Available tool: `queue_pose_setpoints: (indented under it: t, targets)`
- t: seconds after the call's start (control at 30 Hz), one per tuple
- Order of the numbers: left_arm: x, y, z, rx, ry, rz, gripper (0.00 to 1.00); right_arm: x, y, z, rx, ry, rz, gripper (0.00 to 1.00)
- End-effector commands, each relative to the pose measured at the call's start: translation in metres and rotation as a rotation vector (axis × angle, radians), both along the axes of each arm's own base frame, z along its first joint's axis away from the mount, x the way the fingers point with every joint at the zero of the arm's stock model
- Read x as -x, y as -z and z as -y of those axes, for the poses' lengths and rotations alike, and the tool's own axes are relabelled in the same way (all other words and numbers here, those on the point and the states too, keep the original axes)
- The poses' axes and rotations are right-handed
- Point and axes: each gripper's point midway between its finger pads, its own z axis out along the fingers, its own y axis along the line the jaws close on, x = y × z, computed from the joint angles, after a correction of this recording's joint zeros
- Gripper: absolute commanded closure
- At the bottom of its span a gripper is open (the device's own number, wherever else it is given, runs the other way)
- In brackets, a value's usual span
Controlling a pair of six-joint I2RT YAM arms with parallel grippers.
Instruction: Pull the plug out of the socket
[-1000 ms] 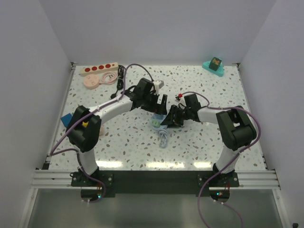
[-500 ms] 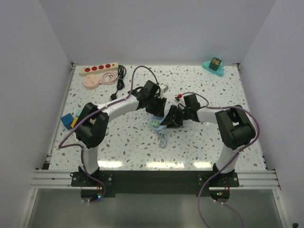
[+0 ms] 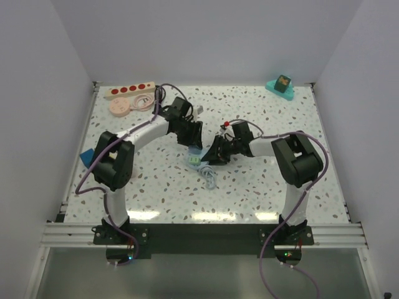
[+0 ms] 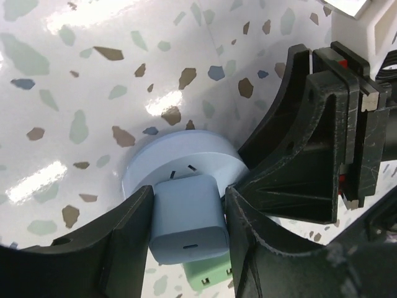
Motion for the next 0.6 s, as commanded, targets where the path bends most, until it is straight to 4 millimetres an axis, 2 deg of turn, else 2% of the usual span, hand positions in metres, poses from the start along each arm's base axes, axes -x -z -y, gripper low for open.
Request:
queue_pose_setpoints:
  t: [0.0,0.07,0.23,0.37,0.4,0.47,0.5,0.57]
  targets:
    - [-0.025,-0.083,-0.030,0.063,-0.048,0.128,1.00,0.064,0.122,0.114,0.625,0.117,-0.258,1.00]
    - [-0.025,-0.088,-0.036,0.067,-0.065,0.129,1.00,0.066,0.124,0.117,0.645,0.116,-0.262,1.00]
    - [-0.037,-0.100,-0.070,0.060,-0.169,0.140,1.00,0.067,0.125,0.121,0.671,0.109,-0.264,1.00]
    - [-0.049,-0.089,-0.134,-0.094,-0.347,0.157,1.00,0.067,0.123,0.117,0.643,0.096,-0.261,1.00]
    - [-0.049,-0.074,-0.163,-0.119,-0.414,0.124,1.00,0.067,0.121,0.116,0.634,0.095,-0.260,1.00]
    - [-0.048,-0.065,-0.194,-0.138,-0.490,0.116,1.00,0.067,0.120,0.113,0.616,0.094,-0.258,1.00]
    - [-0.041,-0.049,-0.220,-0.157,-0.548,0.077,1.00,0.067,0.119,0.112,0.611,0.092,-0.256,1.00]
    - [-0.032,-0.032,-0.239,-0.181,-0.577,0.049,1.00,0.065,0.115,0.110,0.599,0.084,-0.243,1.00]
